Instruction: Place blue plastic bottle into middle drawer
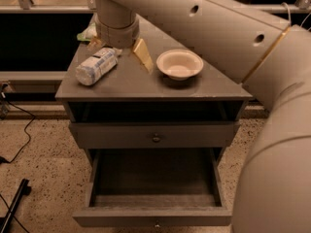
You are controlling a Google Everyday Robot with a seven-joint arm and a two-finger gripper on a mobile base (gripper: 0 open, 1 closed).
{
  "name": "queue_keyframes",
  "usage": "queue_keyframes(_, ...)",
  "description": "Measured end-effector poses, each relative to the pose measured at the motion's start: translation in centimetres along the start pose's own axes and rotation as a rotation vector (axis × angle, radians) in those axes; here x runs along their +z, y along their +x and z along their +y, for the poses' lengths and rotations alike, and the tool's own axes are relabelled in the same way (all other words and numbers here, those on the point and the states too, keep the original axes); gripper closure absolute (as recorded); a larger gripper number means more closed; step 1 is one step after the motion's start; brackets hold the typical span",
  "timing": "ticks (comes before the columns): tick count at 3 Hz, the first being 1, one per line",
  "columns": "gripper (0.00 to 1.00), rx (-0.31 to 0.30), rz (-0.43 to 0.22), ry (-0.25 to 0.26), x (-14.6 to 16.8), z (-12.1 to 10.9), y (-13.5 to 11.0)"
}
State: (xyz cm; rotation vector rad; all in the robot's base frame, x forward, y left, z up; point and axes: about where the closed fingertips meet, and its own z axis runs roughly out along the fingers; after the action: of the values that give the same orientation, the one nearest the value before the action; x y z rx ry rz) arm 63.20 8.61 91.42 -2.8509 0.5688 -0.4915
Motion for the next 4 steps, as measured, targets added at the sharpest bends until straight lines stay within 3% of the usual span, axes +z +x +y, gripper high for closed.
queue_keyframes(2,0.0,-0.07,0.052,-0.057,4.7,-5.5,0.9)
queue_keyframes(4,0.0,-0.1,0.062,-0.134,7.6,-8.6,1.7)
